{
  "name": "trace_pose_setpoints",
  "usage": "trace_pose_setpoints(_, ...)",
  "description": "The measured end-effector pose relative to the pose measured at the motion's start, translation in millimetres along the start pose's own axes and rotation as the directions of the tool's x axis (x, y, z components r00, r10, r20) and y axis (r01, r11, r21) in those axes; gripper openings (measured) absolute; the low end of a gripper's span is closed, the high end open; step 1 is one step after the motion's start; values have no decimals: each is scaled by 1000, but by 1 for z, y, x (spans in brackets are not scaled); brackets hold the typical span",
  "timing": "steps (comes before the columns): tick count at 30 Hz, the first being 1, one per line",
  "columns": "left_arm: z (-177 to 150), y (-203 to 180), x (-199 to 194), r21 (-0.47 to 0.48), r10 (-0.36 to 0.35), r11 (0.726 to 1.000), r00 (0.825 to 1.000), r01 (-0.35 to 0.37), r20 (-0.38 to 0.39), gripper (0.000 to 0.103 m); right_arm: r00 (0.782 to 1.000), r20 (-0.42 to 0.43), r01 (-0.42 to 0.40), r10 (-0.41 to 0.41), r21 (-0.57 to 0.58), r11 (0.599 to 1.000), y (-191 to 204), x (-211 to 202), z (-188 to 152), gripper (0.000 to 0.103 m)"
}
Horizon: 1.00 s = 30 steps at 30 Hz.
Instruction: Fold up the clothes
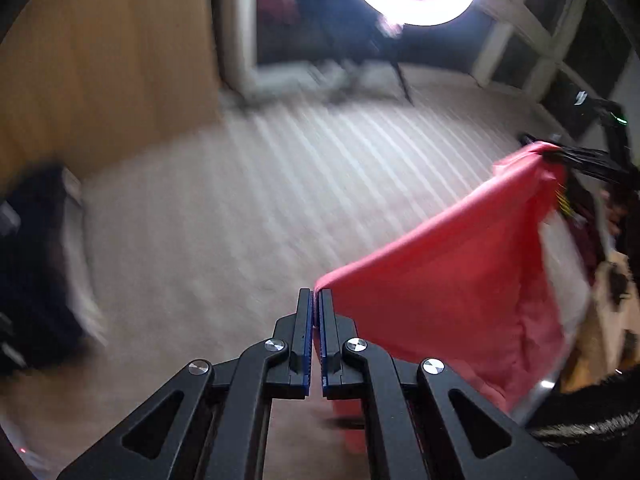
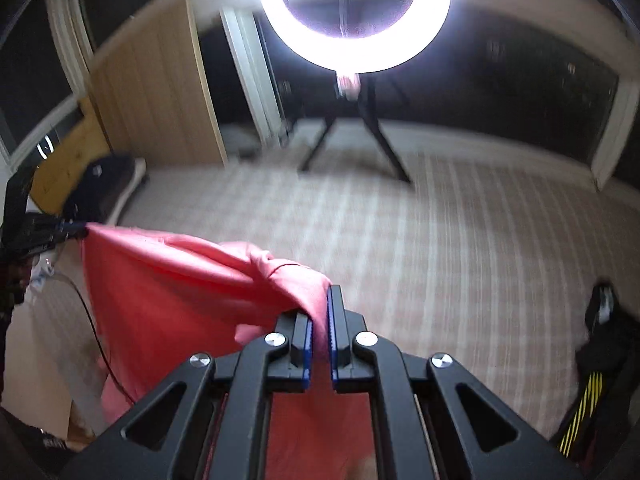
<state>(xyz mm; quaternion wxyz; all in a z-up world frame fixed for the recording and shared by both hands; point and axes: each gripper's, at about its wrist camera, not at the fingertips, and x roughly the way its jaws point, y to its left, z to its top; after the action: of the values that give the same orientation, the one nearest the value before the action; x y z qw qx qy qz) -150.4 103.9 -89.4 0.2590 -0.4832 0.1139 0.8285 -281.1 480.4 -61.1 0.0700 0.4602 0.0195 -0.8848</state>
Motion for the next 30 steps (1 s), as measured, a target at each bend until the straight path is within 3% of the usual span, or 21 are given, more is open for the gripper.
trace_pose_setpoints(3,52,31,-15,39,74,996,995,-77,74,2,999,37,28,-27,-8,1000,3,15,30,6)
trace_pose_setpoints(5,83,69,-10,71,172,981,979,-180,107,3,997,62,46,-45,-12,999,4,24,51,10)
trace_pose_setpoints(7,118,91,14,60,183,980,976,-191,122,11,994,87,65,-63,-16,998,6,34,71,14)
trace_pose_setpoints(8,133,107,33,19,175,984,980,-178,93,21,993,95,72,-70,-15,997,6,39,79,14)
trace_pose_setpoints(10,133,129,51,-50,166,985,984,-163,63,18,993,100,59,-61,19,998,3,36,72,14)
trace_pose_setpoints(13,116,125,39,-50,106,994,989,-102,102,21,985,171,4,-15,60,998,-7,-3,46,17)
trace_pose_setpoints(16,81,119,-3,-6,77,997,988,-77,131,22,979,201,-60,38,105,993,-21,-55,20,38)
trace_pose_setpoints(19,60,119,-45,20,38,999,988,-41,151,35,975,187,-142,119,114,983,-25,-97,-20,61)
trace_pose_setpoints(21,33,106,-70,33,4,999,988,-9,154,48,984,140,-129,113,109,986,-20,-103,-57,64)
trace_pose_setpoints(25,-34,80,-75,2,-152,988,985,153,85,54,996,-10,-90,92,140,986,-9,-76,-134,64)
trace_pose_setpoints(28,-88,43,-38,3,-232,973,972,232,-44,54,986,-93,-116,138,215,970,-5,-41,-176,64)
trace_pose_setpoints(30,-112,19,-9,1,-281,959,952,283,-120,54,981,-123,-117,147,225,967,1,-26,-194,64)
